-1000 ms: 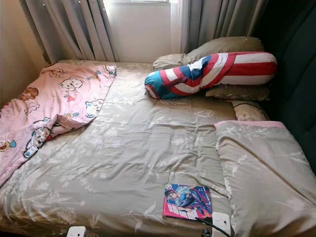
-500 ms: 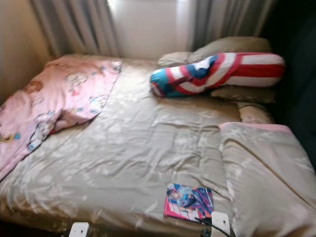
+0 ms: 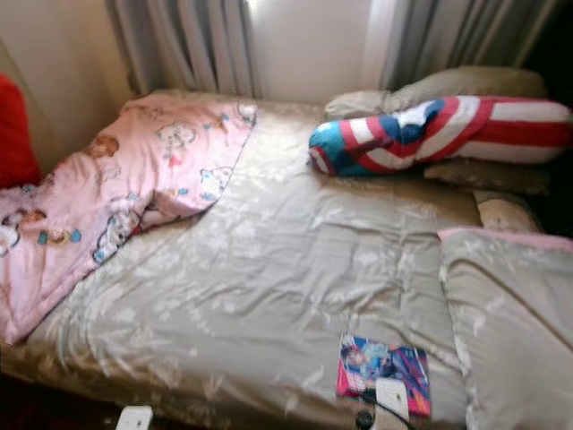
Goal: Clean up the room
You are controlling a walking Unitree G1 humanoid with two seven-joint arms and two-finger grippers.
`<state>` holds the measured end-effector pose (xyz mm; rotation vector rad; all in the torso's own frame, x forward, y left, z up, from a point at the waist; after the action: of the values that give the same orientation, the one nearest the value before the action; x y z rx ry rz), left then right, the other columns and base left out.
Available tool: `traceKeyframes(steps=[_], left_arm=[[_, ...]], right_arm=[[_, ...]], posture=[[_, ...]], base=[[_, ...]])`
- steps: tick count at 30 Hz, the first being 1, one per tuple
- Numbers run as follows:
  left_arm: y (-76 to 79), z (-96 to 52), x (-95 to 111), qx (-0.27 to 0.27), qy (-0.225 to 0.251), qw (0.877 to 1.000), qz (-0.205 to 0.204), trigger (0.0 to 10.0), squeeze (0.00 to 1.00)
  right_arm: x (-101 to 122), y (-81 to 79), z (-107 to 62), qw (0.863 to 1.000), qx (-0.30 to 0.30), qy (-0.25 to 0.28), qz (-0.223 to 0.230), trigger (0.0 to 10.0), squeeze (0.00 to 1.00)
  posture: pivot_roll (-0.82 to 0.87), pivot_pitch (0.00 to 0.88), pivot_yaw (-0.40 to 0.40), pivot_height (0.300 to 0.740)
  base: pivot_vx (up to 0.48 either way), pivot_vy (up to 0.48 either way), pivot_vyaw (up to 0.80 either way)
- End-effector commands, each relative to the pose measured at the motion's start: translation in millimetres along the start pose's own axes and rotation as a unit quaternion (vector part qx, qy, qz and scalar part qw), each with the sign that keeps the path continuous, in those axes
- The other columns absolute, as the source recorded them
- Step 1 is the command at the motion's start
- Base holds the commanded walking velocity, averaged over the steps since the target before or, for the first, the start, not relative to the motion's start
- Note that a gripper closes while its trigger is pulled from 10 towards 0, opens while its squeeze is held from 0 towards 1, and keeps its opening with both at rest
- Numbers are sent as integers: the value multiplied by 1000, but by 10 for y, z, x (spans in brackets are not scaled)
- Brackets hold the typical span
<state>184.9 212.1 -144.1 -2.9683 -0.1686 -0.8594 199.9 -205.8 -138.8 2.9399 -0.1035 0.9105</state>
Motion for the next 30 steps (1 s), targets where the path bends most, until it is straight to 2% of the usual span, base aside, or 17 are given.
traceKeyframes(steps=[1,13,17,19,30], left_arm=[[42,-8,-102,-5,-18,1000,6,10000,0],[45,-6,-89,-6,-17,1000,5,10000,0],[45,-6,-89,-6,-17,1000,5,10000,0],[47,-5,-89,-6,-17,1000,4,10000,0],[41,-5,-84,-6,-17,1000,4,10000,0]], right_arm=[[-74,56,-14,1000,-4,-12,4,10000,0],[-34,132,-15,1000,-4,-9,0,10000,0],[-90,89,-19,1000,-1,-17,-10,10000,0],[-121,10,-18,1000,3,-21,-12,10000,0],[-126,-169,-8,1000,13,-21,-12,10000,0]], posture=[[-19,64,-17,740],[-16,68,-18,740],[-17,69,-17,740],[-15,70,-16,740],[-11,69,-15,740]], base=[[0,465,0],[0,470,0],[0,465,0],[0,461,0],[0,457,0]])
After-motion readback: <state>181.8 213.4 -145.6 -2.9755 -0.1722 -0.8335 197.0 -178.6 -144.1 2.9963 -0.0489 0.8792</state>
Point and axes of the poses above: a point about 5 cm out from each wrist's last joint towards the gripper, its own z axis pointing out of the wrist towards the gripper, its own x axis along the axis of the wrist's last joint, y = z × x, the point moved 6 cm from there along z, pointing out of the wrist towards the gripper, and after that the axes turned 6 degrees about -z, right-handed, at the moved point
